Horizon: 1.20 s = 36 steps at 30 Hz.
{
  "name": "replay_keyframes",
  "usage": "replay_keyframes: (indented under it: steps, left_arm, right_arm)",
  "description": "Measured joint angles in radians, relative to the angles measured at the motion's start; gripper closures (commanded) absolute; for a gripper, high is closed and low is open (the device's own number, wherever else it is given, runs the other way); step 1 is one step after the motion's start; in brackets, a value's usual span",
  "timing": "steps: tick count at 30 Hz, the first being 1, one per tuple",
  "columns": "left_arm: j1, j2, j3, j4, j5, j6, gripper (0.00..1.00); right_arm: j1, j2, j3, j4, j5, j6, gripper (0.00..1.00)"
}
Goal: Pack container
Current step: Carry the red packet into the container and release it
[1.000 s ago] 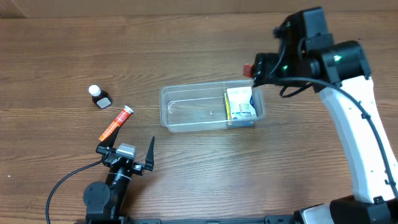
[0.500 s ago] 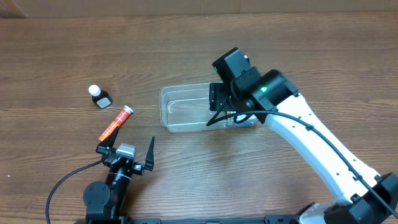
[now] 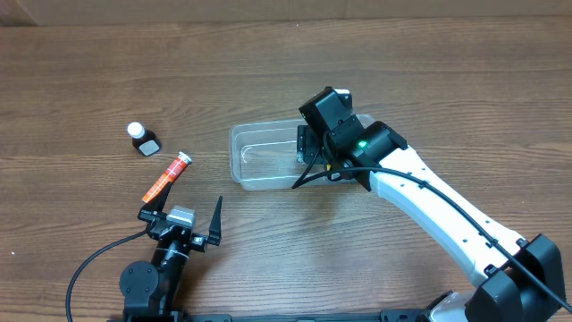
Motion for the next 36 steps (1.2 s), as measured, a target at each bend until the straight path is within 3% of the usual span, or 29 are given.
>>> replay_keyframes:
  steps: [8,14,26,28,32,36]
  left_arm:
    - [0.0,0.0,0.0,0.0,0.0,0.0,0.0]
    - [0.0,0.0,0.0,0.0,0.0,0.0,0.0]
    - [0.0,0.0,0.0,0.0,0.0,0.0,0.0]
    - [0.0,0.0,0.0,0.0,0.0,0.0,0.0]
    - [0.0,0.0,0.0,0.0,0.0,0.0,0.0]
    - [0.0,0.0,0.0,0.0,0.0,0.0,0.0]
  right_arm:
    - [0.001,0.121,-0.001,0.08,0.015,-0.036,0.24]
    - [0.001,0.129,-0.001,0.118,0.015,-0.069,0.19]
    - [0.001,0.137,-0.001,0.089,-0.041,-0.086,0.2]
    - [0.001,0.138,0.011,0.039,-0.088,-0.093,0.21]
    - [0.001,0.139,0.067,-0.037,-0.215,-0.135,0.36]
    - [0.008,0.14,0.079,-0.035,-0.277,-0.162,0.37]
